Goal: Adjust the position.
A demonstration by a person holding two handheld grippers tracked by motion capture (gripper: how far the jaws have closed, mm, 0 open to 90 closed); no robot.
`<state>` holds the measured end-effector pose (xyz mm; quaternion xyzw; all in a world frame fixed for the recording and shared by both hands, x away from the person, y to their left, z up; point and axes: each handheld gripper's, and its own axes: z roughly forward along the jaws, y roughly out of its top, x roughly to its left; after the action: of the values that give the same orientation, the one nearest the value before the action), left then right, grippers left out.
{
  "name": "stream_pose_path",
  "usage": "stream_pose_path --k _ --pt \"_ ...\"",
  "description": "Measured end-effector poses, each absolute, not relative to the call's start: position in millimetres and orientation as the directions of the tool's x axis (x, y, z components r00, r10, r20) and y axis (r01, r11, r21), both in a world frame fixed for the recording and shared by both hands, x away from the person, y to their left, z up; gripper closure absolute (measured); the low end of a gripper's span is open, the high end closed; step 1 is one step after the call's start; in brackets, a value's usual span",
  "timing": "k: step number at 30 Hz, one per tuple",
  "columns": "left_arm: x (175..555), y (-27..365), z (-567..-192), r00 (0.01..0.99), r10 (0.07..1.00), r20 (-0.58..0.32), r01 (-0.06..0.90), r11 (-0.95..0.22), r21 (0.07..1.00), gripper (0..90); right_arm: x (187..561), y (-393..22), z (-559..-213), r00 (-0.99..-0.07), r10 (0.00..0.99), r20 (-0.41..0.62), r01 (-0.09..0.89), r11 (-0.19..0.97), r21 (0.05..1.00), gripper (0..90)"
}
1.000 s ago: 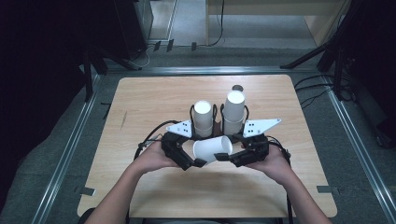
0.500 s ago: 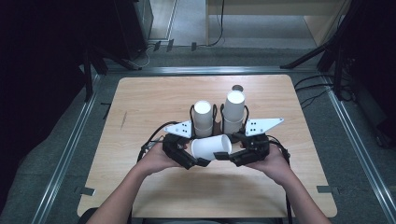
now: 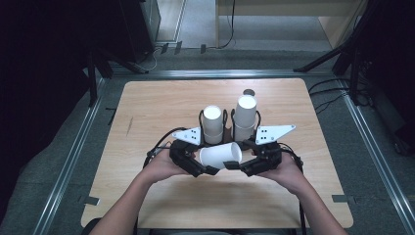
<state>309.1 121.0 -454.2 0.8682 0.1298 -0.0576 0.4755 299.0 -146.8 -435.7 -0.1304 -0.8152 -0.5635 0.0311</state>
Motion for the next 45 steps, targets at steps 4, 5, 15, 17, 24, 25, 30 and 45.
stream_pose_path --k 4,5,15,17,24,25,30,45 --pt "313 126 -450 0.959 0.19 -0.212 0.282 -0.523 0.804 23.9 299 -147 -436 -0.962 0.197 0.188 0.248 0.344 0.906 22.6" --pt "314 127 -448 0.957 0.196 -0.214 0.287 -0.525 0.801 23.9 299 -148 -437 -0.962 0.2 0.187 0.249 0.353 0.902 21.4" --pt "318 130 -441 0.957 0.247 -0.155 0.28 -0.633 0.722 23.5 299 -148 -449 -0.963 0.233 0.132 0.23 0.467 0.854 21.3" --pt "318 128 -442 0.962 0.235 -0.139 0.264 -0.672 0.692 23.5 299 -146 -451 -0.963 0.235 0.13 0.231 0.479 0.847 21.4" --pt "317 119 -445 0.968 0.223 -0.113 0.243 -0.737 0.63 23.3 303 -144 -457 -0.96 0.244 0.137 0.245 0.495 0.834 22.2" --pt "317 118 -446 0.97 0.219 -0.104 0.235 -0.749 0.619 23.3 303 -143 -458 -0.96 0.244 0.139 0.246 0.496 0.833 22.4" --pt "317 110 -453 0.973 0.21 -0.092 0.225 -0.795 0.564 23.1 303 -139 -463 -0.962 0.236 0.135 0.242 0.522 0.818 23.1" --pt "314 91 -464 0.982 0.164 -0.097 0.19 -0.861 0.472 22.8 300 -121 -474 -0.971 0.204 0.123 0.221 0.577 0.786 26.8"
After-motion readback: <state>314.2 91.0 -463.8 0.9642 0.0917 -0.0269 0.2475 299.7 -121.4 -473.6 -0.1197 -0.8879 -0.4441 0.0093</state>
